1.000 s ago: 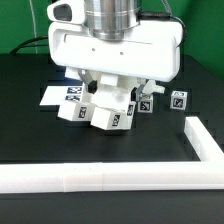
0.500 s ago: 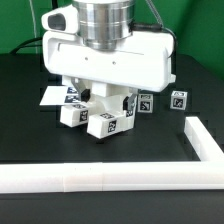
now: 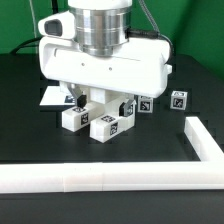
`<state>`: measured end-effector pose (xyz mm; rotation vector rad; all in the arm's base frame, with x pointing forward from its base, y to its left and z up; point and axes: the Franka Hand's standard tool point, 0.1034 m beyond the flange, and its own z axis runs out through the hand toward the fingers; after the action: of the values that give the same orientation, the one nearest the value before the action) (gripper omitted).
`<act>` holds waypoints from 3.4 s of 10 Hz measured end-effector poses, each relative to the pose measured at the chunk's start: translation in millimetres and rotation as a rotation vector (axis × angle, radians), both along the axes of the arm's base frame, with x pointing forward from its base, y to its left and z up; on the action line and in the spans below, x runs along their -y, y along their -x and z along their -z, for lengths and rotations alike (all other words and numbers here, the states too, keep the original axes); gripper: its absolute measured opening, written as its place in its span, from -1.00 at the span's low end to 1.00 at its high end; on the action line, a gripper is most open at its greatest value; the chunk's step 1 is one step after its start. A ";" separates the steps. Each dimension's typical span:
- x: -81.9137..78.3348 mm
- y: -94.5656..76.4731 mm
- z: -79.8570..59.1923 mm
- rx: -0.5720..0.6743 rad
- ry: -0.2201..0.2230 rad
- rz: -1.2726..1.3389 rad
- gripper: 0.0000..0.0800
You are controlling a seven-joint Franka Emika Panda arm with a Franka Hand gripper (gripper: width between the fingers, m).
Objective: Assemble chair
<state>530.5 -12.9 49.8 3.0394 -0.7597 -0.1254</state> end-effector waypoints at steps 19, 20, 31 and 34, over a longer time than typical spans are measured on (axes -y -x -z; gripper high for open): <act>-63.2 40.3 -76.3 -0.044 -0.098 0.046 0.62; -80.8 58.8 -70.3 -0.055 -0.102 0.050 0.62; -174.2 122.6 -60.3 -0.095 -0.065 0.156 0.62; -182.3 126.3 -57.7 -0.099 -0.058 0.162 0.62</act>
Offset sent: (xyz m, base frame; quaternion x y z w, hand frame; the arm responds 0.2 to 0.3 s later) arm -0.0082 -0.0001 0.0334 0.0003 -0.0438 0.0012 0.9990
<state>404.1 169.4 107.5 2.9942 -1.0095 -0.3016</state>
